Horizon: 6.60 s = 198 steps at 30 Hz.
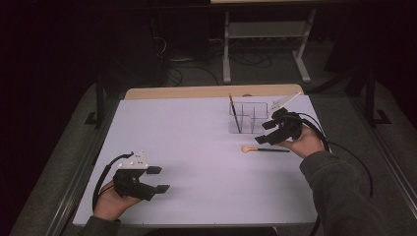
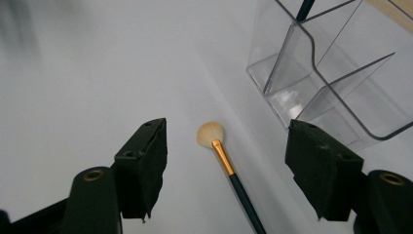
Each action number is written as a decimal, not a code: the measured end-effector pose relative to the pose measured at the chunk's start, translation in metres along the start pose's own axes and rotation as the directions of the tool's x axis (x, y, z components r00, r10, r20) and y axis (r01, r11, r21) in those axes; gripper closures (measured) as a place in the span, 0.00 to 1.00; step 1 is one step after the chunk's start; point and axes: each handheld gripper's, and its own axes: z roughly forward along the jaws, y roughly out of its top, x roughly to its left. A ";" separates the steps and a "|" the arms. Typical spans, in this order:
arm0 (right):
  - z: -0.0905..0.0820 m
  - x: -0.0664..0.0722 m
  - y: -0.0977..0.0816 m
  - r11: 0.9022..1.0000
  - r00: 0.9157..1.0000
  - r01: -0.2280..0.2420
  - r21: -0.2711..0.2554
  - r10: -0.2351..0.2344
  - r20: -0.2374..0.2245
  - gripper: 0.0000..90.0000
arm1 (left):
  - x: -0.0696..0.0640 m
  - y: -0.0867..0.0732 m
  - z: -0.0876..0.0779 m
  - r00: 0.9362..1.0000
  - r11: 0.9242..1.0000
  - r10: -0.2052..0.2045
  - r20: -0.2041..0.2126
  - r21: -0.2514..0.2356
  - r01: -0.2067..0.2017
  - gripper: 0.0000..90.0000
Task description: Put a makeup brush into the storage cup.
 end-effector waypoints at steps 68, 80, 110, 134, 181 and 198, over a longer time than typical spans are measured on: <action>0.057 -0.016 -0.013 0.936 0.979 0.201 0.289 -0.195 -0.050 0.62 | 0.002 -0.001 0.000 1.000 1.000 0.000 0.002 0.000 0.000 0.34; 0.064 -0.018 -0.016 0.926 0.979 0.203 0.318 -0.193 -0.063 0.68 | 0.002 -0.001 0.000 1.000 1.000 -0.002 0.004 0.001 0.002 0.34; 0.074 -0.014 -0.016 0.898 0.966 0.258 0.355 -0.251 -0.067 0.90 | 0.002 -0.002 0.001 1.000 1.000 -0.005 0.007 0.004 0.005 0.34; 0.058 -0.017 -0.014 0.938 0.983 0.184 0.294 -0.175 -0.058 0.92 | 0.001 -0.001 0.000 1.000 1.000 -0.006 0.006 0.001 0.006 0.34; 0.004 0.024 -0.011 0.986 0.979 0.159 -0.046 -0.163 -0.123 0.92 | -0.002 0.002 0.006 1.000 1.000 0.007 0.015 0.005 -0.007 0.34; 0.007 0.058 -0.002 0.974 0.963 0.192 -0.118 -0.210 -0.167 0.92 | -0.007 0.007 0.014 0.999 1.000 0.020 0.046 0.000 -0.020 0.34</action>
